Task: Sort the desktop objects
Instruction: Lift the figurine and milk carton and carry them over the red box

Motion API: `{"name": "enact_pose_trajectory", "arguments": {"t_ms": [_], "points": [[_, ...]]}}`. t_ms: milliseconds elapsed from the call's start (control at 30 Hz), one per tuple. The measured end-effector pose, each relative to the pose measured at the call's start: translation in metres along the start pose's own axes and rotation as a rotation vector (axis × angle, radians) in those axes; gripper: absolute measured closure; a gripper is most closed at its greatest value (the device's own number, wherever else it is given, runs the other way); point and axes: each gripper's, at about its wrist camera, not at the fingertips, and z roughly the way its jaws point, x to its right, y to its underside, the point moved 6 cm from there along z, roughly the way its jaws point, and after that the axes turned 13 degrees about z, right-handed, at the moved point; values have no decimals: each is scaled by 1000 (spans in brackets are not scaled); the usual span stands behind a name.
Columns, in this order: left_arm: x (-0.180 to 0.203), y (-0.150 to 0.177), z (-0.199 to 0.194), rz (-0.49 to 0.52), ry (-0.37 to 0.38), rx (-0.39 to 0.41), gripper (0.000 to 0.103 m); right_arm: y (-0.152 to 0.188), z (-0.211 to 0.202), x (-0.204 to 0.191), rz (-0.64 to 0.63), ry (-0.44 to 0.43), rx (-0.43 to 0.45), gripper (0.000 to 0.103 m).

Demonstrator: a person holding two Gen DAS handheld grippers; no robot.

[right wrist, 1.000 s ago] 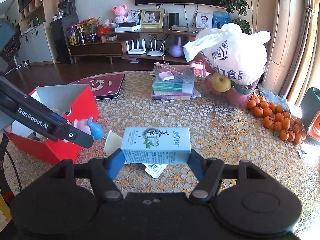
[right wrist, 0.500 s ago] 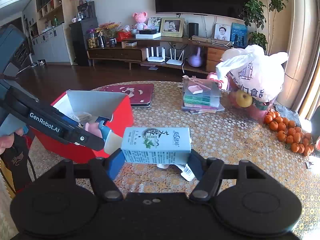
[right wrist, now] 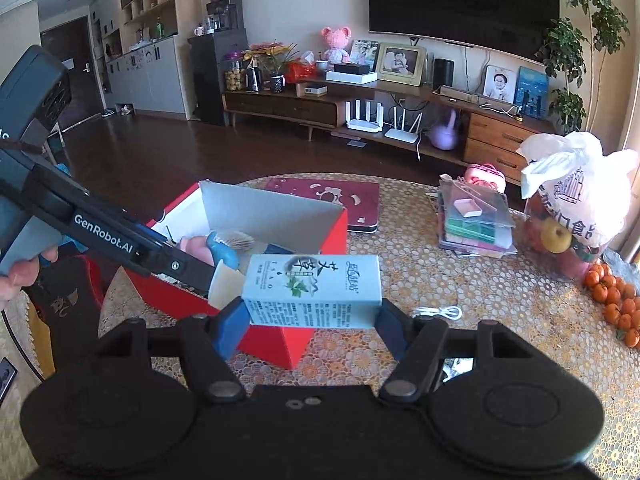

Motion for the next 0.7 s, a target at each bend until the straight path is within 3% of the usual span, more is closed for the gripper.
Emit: {"name": "enact_pose_trajectory", "arguments": {"t_ms": [300, 700], "points": [[-45, 5, -13, -37, -44, 20, 46, -11, 23, -40, -33, -31, -7, 35], [-96, 17, -2, -91, -70, 6, 46, -19, 63, -68, -65, -44, -44, 35]]}}
